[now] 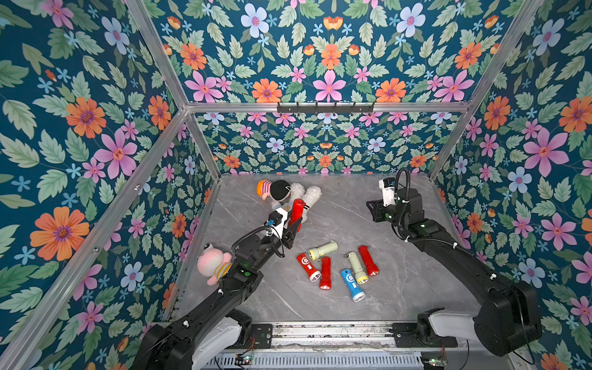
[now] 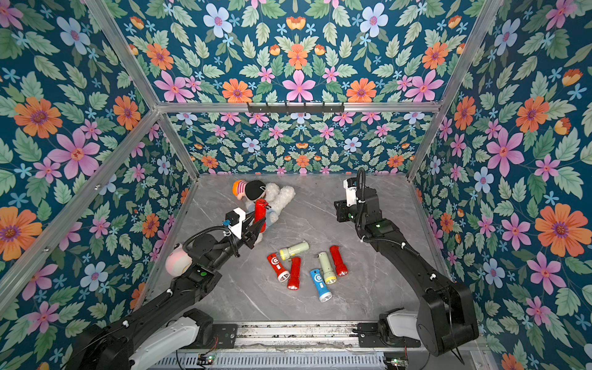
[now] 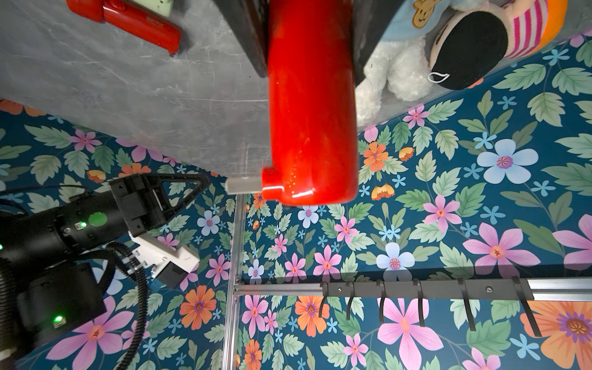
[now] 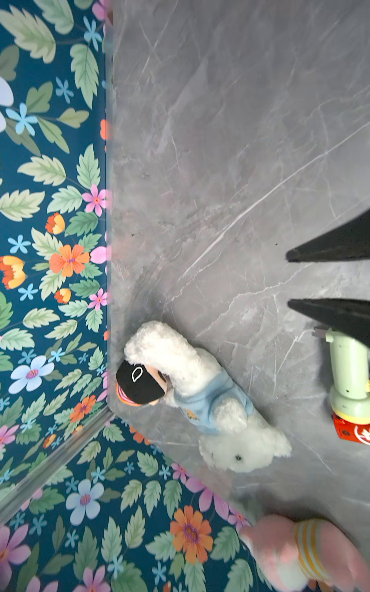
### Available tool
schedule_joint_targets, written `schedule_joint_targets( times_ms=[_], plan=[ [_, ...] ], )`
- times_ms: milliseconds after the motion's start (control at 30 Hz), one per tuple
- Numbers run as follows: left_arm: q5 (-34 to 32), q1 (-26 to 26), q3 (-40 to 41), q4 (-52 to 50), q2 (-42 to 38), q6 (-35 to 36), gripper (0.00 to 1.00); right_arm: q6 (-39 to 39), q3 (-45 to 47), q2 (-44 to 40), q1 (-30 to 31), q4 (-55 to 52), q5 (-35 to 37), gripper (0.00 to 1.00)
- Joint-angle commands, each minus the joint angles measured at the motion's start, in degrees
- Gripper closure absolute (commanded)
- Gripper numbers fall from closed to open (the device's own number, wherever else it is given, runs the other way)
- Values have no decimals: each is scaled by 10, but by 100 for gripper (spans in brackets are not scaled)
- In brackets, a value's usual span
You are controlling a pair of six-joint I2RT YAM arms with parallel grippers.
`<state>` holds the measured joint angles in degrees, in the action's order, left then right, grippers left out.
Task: Close the plug at the bottom of the flashlight
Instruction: Pick up the flashlight from the center of the board, then close the plug of the flashlight.
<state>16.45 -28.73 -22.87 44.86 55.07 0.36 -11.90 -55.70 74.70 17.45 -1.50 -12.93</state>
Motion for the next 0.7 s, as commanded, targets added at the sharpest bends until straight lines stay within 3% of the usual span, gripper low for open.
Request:
schedule_joint_targets(
  times_ms=[0, 333, 467, 667],
  plan=[
    [32, 3, 4, 71, 6, -12, 100, -7, -14, 6, 0, 7, -66, 81],
    [12, 4, 33, 135, 25, -4, 100, -15, -27, 2, 0, -13, -82, 73],
    [84, 6, 9, 92, 36, 10, 100, -23, -28, 1, 0, -14, -92, 71],
    [216, 7, -20, 83, 60, 8, 100, -32, -38, 7, 0, -7, -168, 66]
  ],
)
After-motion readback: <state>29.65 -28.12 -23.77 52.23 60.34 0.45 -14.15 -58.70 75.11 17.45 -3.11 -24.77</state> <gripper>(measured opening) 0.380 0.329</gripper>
